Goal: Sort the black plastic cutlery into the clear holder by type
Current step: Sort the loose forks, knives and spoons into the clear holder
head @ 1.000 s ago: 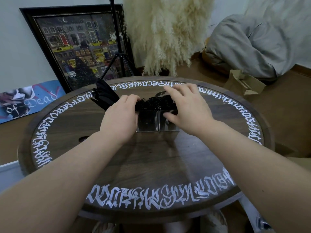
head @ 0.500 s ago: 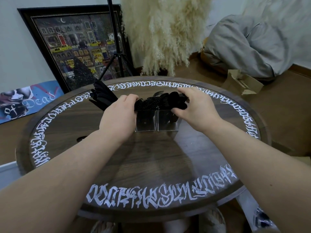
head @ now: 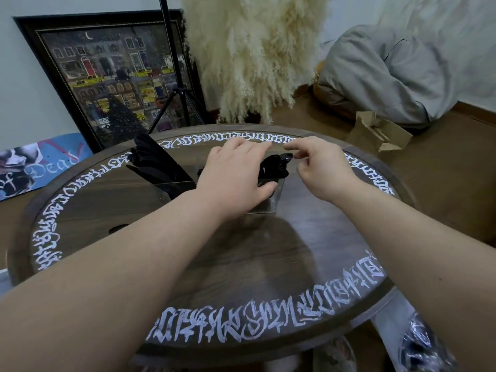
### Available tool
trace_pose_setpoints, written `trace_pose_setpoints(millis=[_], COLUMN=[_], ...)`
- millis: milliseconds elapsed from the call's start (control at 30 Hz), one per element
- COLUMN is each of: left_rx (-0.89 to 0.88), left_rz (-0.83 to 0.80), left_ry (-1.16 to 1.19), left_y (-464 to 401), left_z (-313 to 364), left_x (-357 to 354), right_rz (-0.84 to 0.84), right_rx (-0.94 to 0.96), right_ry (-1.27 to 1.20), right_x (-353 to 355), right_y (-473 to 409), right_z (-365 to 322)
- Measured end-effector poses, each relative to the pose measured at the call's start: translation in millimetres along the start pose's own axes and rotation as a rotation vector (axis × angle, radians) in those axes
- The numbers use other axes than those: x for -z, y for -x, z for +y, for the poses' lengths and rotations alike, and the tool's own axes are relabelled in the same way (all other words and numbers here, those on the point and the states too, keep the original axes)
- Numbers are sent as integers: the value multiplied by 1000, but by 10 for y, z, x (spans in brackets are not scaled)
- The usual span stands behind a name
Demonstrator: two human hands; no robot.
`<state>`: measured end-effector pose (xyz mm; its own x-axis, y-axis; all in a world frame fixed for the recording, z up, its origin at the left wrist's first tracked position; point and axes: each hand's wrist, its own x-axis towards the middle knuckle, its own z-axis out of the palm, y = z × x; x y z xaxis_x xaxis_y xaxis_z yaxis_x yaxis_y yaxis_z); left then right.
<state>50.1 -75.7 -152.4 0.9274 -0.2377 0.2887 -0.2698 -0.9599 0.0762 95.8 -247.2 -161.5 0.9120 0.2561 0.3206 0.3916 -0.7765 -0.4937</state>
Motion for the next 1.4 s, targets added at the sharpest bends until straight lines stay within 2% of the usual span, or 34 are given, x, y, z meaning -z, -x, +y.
trace_pose_setpoints(millis=[100,233,467,633,867,933,1233,1400], left_rx=[10,28,30,77,97,87,75,-2], left_rz=[6,31,44,30,53,47,54,163], left_ry=[-45,-32,19,68,168,158,105,88], left_y=[-93,-105,-67,-89,-87,-92,-112,53], left_z=[62,58,59,72,83,77,46,-8], left_x=[-15,-27,-23,-36,-39,-46,-89,-32], right_rz=[-11,77,140,95,-94,-131,-86,-96], right_rx=[90,181,71,214,47,22,-6,-44], right_ry=[115,181,187,154,-125,-131,-135,-104], right_x=[-22,7,147,97,28,-27,-217,-164], right_y=[-65,-140,-251,-61,214,276,122,238], right_z=[56,61,-15,-103,-145,-137,-38,-68])
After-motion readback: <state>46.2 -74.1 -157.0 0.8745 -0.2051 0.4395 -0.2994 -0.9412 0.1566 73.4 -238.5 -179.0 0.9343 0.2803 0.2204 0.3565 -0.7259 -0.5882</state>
